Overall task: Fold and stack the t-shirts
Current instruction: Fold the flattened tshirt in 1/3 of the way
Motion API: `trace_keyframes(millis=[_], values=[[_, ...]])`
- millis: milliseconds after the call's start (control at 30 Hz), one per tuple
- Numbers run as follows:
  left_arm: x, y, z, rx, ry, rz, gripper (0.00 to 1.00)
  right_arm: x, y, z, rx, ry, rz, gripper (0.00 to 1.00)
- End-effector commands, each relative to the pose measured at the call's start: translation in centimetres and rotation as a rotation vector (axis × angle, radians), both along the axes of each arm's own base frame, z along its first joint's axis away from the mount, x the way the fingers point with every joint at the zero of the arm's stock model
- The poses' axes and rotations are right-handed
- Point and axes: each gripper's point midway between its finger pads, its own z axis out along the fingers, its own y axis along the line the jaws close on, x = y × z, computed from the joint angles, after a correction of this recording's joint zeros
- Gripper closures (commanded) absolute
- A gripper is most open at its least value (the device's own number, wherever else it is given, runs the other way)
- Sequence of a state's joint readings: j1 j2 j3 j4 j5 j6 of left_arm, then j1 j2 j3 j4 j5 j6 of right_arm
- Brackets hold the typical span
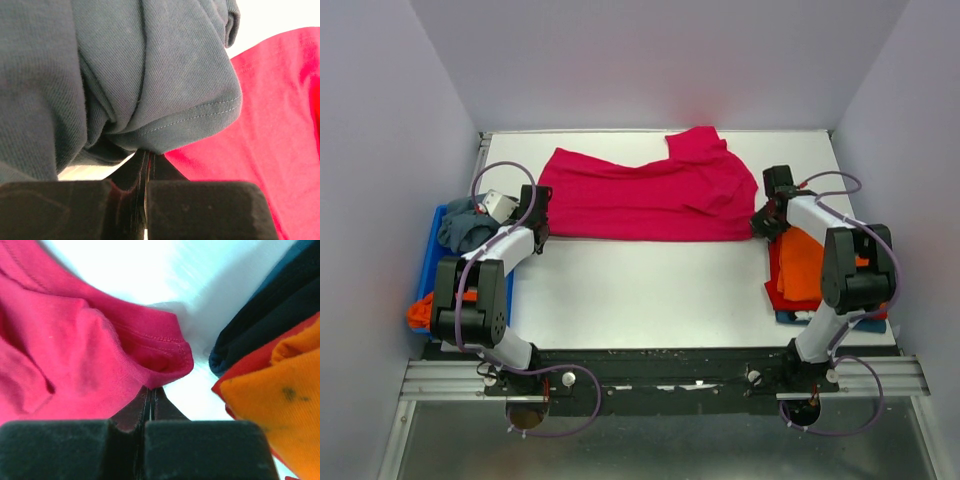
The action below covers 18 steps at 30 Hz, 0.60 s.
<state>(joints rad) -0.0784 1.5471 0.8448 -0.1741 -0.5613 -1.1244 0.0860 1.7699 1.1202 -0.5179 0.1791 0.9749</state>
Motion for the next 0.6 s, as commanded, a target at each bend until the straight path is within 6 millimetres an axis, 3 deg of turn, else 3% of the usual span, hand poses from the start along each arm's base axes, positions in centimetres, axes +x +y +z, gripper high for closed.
trace_keyframes(millis=[0, 200, 333, 433, 500, 567], values=[[0.1, 0.3, 2.1, 0.006, -0.046, 0.026, 1.00, 2.0, -1.0, 5.0, -0.051, -0.133, -0.011, 0.99], [1.8, -0.2, 6.3, 0.010, -0.086, 0.040, 1.00, 3.9, -1.3, 10.4, -0.079, -0.224, 0.013, 0.99], [3.5, 0.1, 12.4, 0.026, -0.158, 0.060, 1.00, 6.9, -0.9, 17.1, -0.057, -0.336, 0.064, 0.99], [3.5, 0.5, 16.4, 0.025, -0.226, 0.079, 1.00, 7.4, -1.0, 21.9, -0.053, -0.415, 0.059, 0.99], [2.3, 0.7, 16.7, 0.015, -0.236, 0.109, 1.00, 6.6, -0.9, 22.8, -0.041, -0.435, 0.056, 0.99], [0.9, 0.8, 15.4, 0.001, -0.219, 0.119, 1.00, 4.9, -1.0, 20.8, -0.023, -0.389, 0.040, 0.99]])
